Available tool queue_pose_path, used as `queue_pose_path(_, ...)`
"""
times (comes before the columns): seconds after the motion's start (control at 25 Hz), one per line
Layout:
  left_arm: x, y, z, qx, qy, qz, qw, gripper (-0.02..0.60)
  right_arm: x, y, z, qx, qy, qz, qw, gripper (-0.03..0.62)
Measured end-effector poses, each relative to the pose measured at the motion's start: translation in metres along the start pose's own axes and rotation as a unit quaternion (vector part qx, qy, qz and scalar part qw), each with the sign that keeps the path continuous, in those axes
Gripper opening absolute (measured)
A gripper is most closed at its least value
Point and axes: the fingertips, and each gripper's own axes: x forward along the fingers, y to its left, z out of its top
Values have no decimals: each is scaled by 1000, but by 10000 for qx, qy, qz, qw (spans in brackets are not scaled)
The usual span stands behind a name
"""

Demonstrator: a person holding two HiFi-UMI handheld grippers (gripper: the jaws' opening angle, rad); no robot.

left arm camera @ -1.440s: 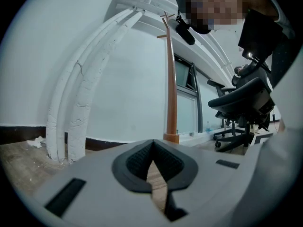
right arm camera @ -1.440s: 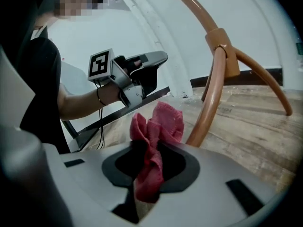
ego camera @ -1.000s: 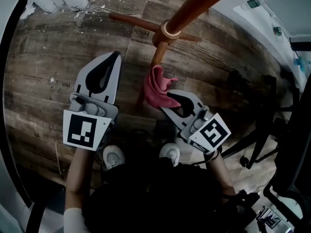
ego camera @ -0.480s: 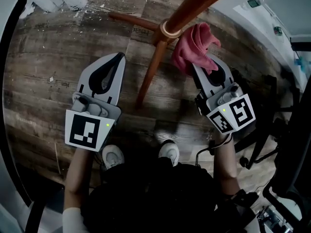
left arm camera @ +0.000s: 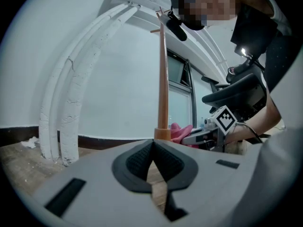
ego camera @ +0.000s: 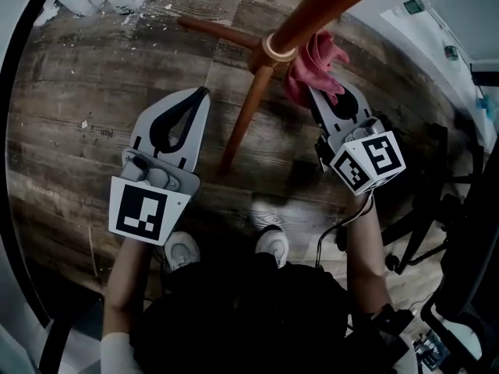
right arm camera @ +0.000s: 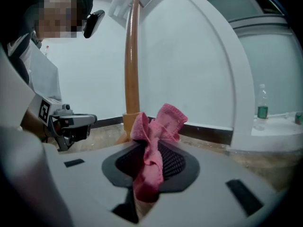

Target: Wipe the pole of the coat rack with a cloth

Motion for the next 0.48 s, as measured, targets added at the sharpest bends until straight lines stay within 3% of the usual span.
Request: queue_pose_path(0.48, 1, -5, -4, 5, 71, -87, 9999, 11, 0, -44, -44, 100, 611, -469, 9970, 91)
